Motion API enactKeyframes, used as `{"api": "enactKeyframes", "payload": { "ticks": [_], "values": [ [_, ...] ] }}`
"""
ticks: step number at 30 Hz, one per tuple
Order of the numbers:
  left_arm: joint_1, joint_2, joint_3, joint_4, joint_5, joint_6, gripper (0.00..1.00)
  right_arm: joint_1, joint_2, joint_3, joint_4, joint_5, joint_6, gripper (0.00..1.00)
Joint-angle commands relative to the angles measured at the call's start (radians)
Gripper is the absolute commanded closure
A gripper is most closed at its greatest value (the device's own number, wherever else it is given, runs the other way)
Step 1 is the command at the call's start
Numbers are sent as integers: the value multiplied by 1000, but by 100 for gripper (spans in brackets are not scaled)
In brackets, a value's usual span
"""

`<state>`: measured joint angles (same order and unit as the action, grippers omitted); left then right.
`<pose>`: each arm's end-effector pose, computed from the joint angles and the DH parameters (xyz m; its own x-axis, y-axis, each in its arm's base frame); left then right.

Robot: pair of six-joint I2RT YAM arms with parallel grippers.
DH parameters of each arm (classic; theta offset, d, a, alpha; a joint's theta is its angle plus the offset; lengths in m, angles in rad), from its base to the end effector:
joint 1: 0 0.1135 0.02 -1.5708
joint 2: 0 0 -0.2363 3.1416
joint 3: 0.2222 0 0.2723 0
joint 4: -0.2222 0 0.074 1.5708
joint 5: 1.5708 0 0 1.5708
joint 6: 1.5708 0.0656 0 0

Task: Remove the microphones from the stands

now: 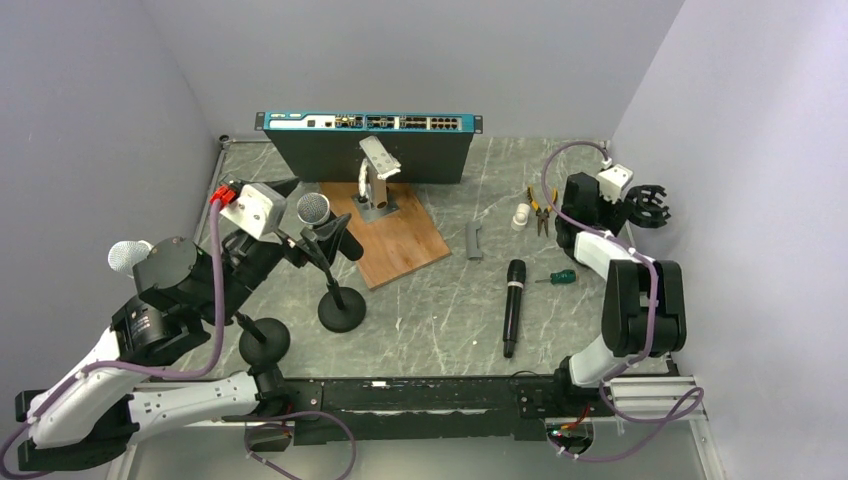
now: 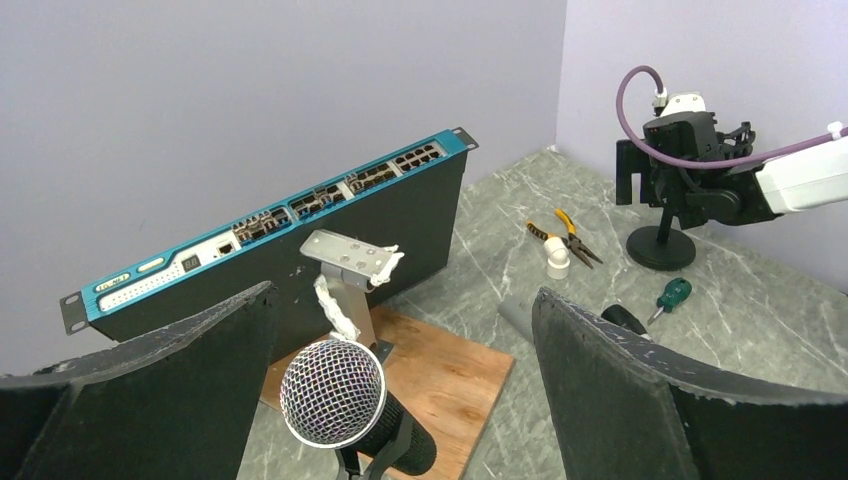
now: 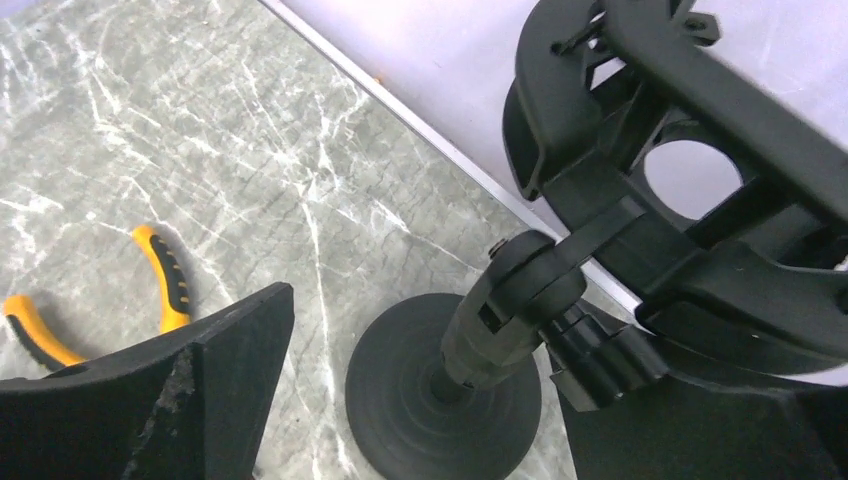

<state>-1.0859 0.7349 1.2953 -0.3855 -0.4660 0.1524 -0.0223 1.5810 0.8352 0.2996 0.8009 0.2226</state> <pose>0.1045 -0.1352 0.4870 0.1689 -0.0295 -0.9852 0.5651 0.8219 0.0722 0.3650 -0.0553 0.1620 -0.2744 0.1598 -0.9482 0.7419 0.6625 -0.1030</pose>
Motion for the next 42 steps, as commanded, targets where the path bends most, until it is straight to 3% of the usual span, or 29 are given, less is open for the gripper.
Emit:
{"api": "enactKeyframes", "payload": {
  "ticks": [1,6,13,21,25,29,37,42],
  "values": [
    [4,-23,3,39,21,-14,1,17,-131,15,-94,-28,63,1],
    [4,-32,2,42,23,-16,1,58,-261,-9,-344,-61,238,0],
    [4,-9,-4,45,17,-17,1,58,-386,-45,-564,-157,440,0],
    [3,14,-7,57,107,-87,1,67,-454,-77,-661,-426,432,0],
    [1,20,-6,55,111,-122,1,197,-521,-102,-650,-477,393,0],
    [1,20,7,-8,137,-242,1,321,-521,-58,-620,-643,277,0],
    [1,-104,-26,-155,379,-508,1,612,-455,66,-412,-1047,54,0],
    [1,-219,-83,-231,429,-587,1,794,-351,196,-307,-1082,-15,0]
  ]
}}
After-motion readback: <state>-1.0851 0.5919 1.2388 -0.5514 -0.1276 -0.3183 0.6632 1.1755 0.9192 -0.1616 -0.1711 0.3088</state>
